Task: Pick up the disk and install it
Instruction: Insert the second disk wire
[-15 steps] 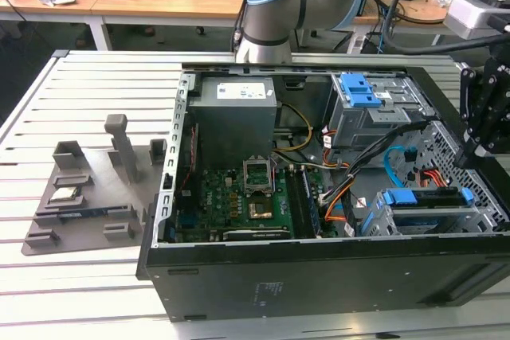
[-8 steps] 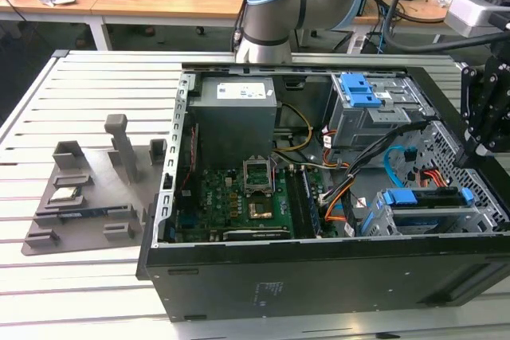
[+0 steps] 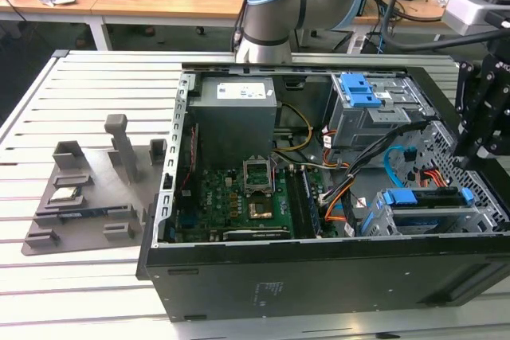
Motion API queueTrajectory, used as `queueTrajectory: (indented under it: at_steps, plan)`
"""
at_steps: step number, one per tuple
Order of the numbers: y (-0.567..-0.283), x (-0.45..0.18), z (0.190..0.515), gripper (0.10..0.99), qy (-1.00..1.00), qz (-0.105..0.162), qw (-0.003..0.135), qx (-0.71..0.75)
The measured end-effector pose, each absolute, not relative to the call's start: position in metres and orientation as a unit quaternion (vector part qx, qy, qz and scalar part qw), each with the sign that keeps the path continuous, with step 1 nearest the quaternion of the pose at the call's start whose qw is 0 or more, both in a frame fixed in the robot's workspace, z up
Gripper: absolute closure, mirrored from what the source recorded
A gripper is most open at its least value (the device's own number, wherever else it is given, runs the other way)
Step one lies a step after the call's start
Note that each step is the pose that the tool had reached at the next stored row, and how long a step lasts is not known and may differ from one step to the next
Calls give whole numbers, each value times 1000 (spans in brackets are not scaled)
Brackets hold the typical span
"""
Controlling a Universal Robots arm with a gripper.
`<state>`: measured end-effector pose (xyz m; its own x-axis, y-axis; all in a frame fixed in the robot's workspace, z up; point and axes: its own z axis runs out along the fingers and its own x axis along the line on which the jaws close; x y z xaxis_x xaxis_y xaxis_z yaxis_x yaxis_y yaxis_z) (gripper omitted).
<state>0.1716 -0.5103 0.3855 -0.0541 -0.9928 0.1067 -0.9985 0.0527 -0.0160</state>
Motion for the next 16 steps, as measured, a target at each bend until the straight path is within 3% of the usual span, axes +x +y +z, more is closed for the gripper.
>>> queueTrajectory:
  at_steps: [8, 16]
  plan:
    - [-488, 137, 377, 784, -724, 42, 33, 688]
    - [-488, 117, 369, 784, -710, 43, 32, 703]
